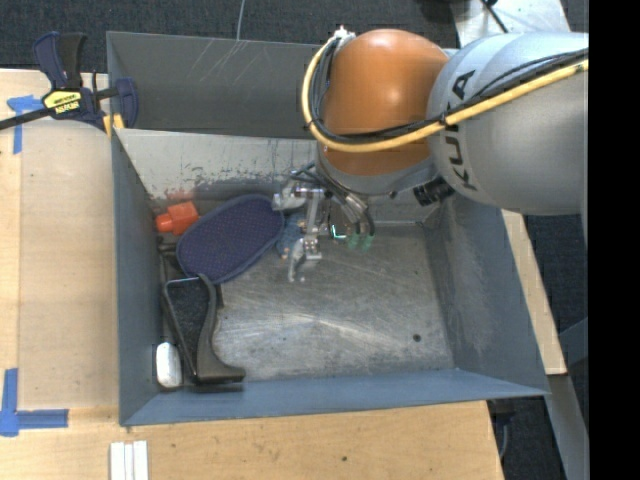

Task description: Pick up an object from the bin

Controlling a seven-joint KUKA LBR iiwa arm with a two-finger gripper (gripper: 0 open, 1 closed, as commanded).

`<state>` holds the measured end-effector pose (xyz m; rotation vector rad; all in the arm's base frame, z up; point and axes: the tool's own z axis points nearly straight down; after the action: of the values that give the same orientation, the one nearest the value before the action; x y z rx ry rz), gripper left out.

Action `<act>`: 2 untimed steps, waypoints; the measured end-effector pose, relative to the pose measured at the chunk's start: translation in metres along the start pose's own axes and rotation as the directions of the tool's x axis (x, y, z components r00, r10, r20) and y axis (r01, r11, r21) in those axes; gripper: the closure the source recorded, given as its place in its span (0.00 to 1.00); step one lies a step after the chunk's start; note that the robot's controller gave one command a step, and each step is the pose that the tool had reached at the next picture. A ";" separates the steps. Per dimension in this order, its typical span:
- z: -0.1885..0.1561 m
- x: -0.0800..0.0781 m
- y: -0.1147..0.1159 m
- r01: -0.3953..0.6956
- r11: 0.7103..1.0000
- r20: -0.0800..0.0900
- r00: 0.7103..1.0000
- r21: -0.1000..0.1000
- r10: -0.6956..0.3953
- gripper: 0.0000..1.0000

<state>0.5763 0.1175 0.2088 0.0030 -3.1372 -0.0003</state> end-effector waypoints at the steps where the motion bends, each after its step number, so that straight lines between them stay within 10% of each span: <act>1: 0.119 -0.028 0.084 0.177 0.984 0.016 0.984 0.007 -0.177 0.00; 2: 0.108 -0.043 0.074 -0.054 0.999 0.003 0.999 -0.001 0.054 0.00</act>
Offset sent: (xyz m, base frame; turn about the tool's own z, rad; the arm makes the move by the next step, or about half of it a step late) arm 0.0228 0.0959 -0.1388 -0.1869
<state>0.6188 0.1920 0.1006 -0.0813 -3.1391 -0.0020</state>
